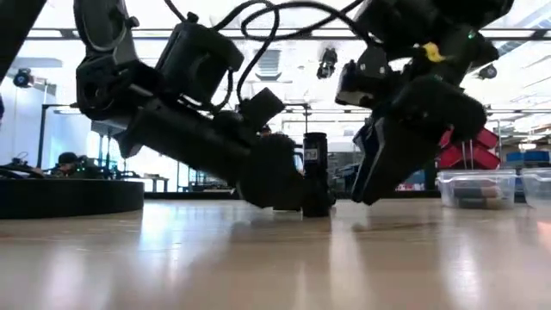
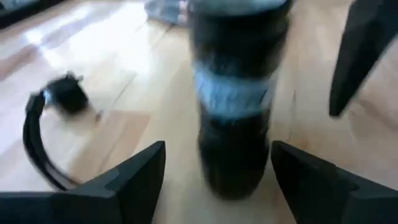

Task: Insert battery
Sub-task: Remove the white battery holder

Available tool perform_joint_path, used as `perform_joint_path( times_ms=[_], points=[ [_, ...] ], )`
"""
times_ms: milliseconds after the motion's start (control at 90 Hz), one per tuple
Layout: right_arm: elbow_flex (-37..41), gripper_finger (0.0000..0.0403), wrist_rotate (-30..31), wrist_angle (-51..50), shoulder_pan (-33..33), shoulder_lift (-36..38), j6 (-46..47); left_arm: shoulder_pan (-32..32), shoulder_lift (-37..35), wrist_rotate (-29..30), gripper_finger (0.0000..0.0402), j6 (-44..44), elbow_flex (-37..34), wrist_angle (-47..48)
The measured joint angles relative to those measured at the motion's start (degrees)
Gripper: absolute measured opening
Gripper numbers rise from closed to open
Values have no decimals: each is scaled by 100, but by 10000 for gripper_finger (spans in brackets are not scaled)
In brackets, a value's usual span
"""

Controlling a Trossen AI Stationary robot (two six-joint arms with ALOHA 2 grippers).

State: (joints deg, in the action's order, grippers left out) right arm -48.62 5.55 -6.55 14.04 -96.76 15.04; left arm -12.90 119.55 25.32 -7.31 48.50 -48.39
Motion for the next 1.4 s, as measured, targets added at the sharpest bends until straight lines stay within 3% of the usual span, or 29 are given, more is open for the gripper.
perform_joint_path(
  times_ms=[600, 700, 867, 1011, 1200, 1400],
  points=[
    [0, 199, 51, 105, 49, 65, -1, 80, 599, -13, 266, -132, 484, -80],
    [0, 199, 49, 69, 62, 88, 18, 74, 593, -49, 231, -239, 486, -20],
    [-13, 199, 47, 57, 112, 200, 40, 62, 570, -116, 118, -394, 493, 216],
    [-13, 199, 47, -177, 136, 469, 112, 76, 457, -255, 120, -465, 488, 446],
    [-13, 199, 50, -499, 147, 906, 192, 80, -146, -330, 120, -575, 462, 1683],
    [-13, 199, 132, -134, 147, 909, 20, 80, -1120, -607, 120, -1037, 710, 4737]
  ],
)
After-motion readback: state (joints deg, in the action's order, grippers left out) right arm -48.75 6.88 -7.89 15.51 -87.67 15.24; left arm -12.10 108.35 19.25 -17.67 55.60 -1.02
